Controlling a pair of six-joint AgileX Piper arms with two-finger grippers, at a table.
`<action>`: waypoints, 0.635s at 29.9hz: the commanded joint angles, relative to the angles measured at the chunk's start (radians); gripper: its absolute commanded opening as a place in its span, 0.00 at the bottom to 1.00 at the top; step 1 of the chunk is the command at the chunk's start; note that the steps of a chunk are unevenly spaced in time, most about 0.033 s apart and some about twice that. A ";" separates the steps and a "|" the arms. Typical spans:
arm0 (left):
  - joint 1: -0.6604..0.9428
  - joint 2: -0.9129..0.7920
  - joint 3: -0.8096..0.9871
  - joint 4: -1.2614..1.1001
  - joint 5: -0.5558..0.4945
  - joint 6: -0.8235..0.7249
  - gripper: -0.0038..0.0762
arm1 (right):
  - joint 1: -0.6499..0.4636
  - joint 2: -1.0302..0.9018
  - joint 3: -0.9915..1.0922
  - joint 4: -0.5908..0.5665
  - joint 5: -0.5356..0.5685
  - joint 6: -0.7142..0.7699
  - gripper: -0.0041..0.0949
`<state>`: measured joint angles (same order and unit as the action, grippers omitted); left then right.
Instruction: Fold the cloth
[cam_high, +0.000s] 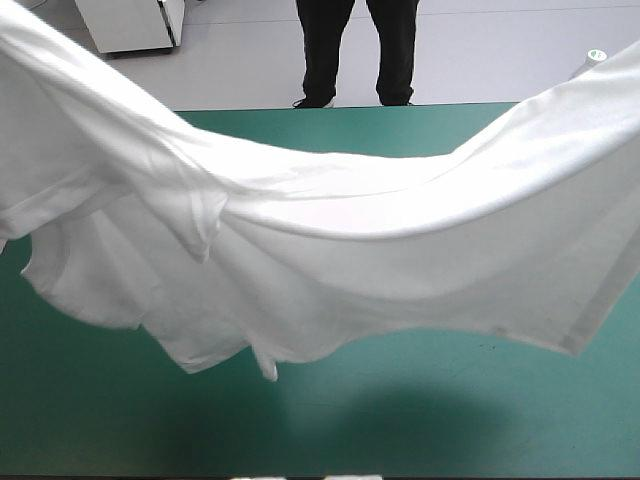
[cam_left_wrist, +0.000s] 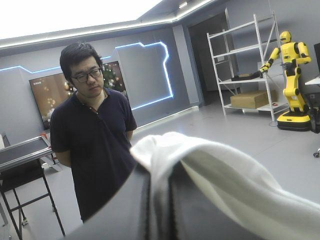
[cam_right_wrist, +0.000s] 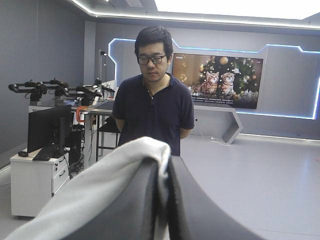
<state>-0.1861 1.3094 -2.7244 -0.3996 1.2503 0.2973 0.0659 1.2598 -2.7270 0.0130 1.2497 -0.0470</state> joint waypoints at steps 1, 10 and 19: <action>-0.002 0.017 -0.004 0.014 -0.017 -0.008 0.02 | -0.001 0.017 -0.001 -0.005 -0.001 0.007 0.03; -0.002 0.125 0.150 0.108 0.035 -0.038 0.02 | -0.001 0.026 0.374 -0.018 -0.001 0.047 0.03; -0.002 0.254 0.589 0.118 0.033 -0.054 0.02 | -0.001 0.072 0.933 -0.044 -0.065 0.071 0.02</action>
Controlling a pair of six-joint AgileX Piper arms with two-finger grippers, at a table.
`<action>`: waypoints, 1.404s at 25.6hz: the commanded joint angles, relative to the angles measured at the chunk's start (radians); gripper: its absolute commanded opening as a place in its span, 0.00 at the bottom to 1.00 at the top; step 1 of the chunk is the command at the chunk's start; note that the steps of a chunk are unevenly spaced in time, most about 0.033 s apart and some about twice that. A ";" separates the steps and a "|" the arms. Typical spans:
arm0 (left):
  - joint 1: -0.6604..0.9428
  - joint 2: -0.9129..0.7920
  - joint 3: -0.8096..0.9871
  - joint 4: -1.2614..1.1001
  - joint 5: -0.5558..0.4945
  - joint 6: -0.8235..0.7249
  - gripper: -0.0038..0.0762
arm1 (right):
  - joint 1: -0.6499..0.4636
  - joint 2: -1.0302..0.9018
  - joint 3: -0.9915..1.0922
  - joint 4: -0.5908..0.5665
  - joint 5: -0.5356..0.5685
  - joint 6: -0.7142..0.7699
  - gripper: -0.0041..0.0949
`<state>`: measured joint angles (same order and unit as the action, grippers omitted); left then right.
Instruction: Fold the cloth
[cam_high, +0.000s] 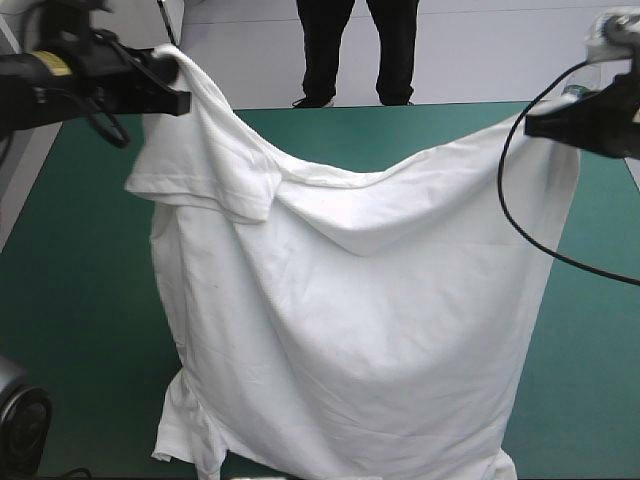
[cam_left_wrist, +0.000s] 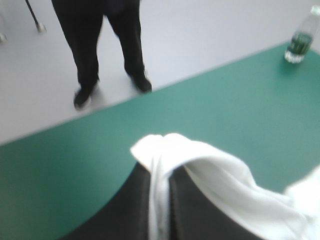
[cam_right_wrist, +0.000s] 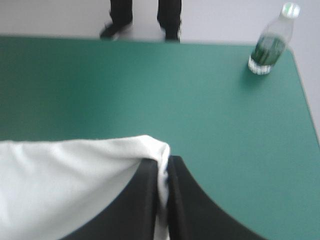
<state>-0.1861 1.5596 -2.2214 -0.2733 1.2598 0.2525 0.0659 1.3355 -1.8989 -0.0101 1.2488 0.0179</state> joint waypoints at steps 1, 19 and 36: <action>-0.002 0.021 0.133 -0.006 0.015 -0.010 0.02 | -0.001 0.009 0.156 -0.020 -0.090 0.006 0.02; -0.002 0.395 0.279 0.067 -0.278 -0.014 0.02 | -0.001 0.434 0.195 -0.045 -0.310 0.016 0.02; 0.000 0.510 0.187 0.144 -0.340 -0.024 0.76 | -0.039 0.637 -0.086 -0.015 -0.155 0.039 0.57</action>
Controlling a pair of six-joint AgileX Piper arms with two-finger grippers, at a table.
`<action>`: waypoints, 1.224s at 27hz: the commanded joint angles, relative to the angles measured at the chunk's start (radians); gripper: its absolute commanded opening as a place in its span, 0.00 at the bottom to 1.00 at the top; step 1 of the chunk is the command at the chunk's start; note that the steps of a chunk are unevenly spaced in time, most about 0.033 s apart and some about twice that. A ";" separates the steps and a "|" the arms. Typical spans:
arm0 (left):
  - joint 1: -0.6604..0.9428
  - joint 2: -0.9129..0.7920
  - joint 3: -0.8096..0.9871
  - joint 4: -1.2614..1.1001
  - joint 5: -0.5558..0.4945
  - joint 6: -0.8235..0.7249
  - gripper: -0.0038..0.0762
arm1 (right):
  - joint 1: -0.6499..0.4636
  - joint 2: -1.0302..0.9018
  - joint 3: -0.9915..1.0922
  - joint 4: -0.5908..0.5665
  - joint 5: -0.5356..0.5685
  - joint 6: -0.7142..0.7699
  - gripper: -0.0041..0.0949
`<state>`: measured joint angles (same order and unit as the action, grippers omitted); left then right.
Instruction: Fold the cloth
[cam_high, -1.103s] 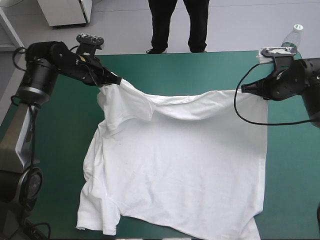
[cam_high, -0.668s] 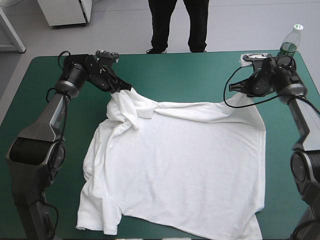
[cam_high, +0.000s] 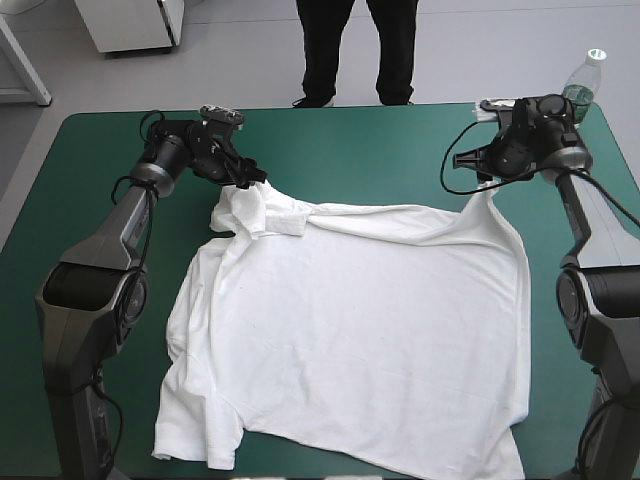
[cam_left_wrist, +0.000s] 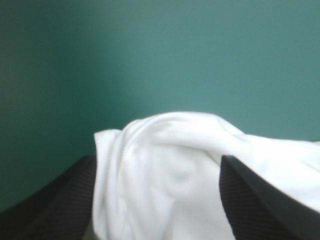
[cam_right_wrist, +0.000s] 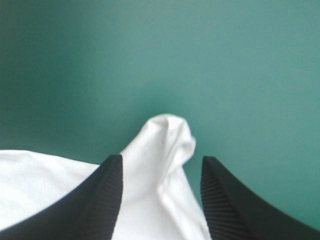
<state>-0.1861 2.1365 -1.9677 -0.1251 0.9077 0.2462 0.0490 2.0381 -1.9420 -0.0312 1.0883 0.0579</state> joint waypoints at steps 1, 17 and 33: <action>0.000 -0.067 -0.098 -0.004 0.042 -0.022 0.73 | -0.024 -0.080 -0.042 0.006 0.013 -0.001 0.53; 0.086 -0.417 0.187 0.007 0.366 -0.059 0.59 | -0.024 -0.305 -0.042 0.041 0.055 -0.003 0.44; 0.069 -0.811 0.812 0.007 0.312 -0.269 0.55 | -0.024 -0.386 -0.042 0.045 0.058 -0.003 0.44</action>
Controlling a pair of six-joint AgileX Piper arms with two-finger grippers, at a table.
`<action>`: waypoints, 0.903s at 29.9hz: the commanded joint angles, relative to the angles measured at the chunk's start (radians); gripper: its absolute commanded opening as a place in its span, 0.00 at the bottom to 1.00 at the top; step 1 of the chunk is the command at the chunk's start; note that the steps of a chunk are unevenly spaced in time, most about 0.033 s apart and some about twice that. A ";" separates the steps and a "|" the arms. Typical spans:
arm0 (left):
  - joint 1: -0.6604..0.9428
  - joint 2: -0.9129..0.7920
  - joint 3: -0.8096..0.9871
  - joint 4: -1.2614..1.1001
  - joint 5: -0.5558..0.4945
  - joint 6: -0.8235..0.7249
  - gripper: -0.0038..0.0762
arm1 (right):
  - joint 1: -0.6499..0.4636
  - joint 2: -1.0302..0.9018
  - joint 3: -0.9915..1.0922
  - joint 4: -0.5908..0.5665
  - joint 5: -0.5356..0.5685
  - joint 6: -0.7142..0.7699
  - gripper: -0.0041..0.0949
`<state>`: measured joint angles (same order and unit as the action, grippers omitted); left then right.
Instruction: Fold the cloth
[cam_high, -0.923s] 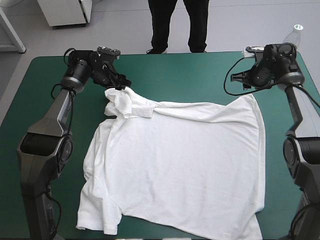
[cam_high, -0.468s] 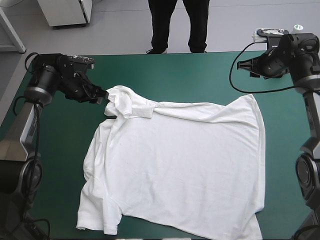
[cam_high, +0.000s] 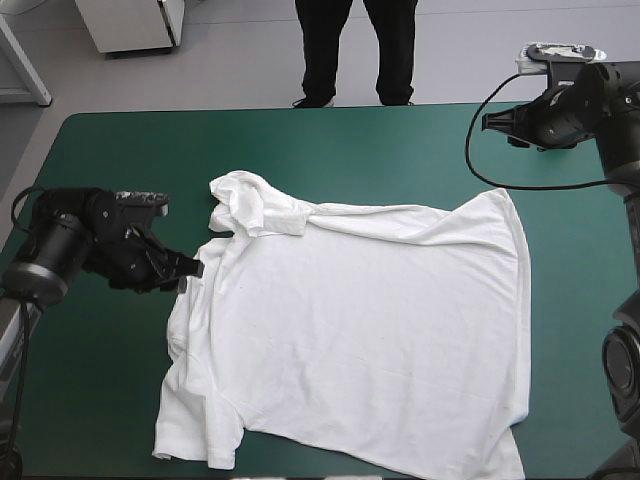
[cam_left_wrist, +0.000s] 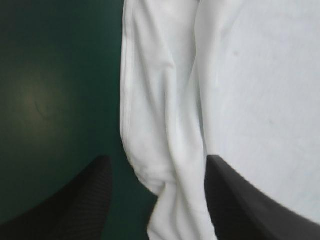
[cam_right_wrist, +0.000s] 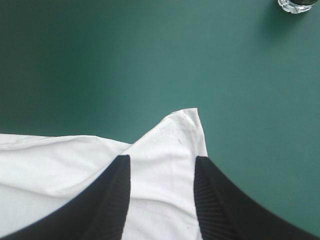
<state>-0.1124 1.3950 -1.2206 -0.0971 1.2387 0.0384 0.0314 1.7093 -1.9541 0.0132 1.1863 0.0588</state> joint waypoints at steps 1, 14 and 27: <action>-0.005 -0.085 0.105 -0.029 -0.030 -0.080 0.55 | -0.006 -0.059 -0.030 0.001 -0.040 -0.004 0.44; -0.005 -0.101 0.355 -0.011 -0.265 -0.207 0.54 | -0.006 -0.066 -0.030 0.001 -0.041 -0.004 0.44; -0.005 0.056 0.355 0.026 -0.319 -0.224 0.39 | -0.006 -0.066 -0.030 -0.002 -0.047 -0.002 0.44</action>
<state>-0.1124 1.4583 -0.8457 -0.0659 0.9346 -0.1829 0.0314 1.6949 -1.9541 0.0132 1.1863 0.0588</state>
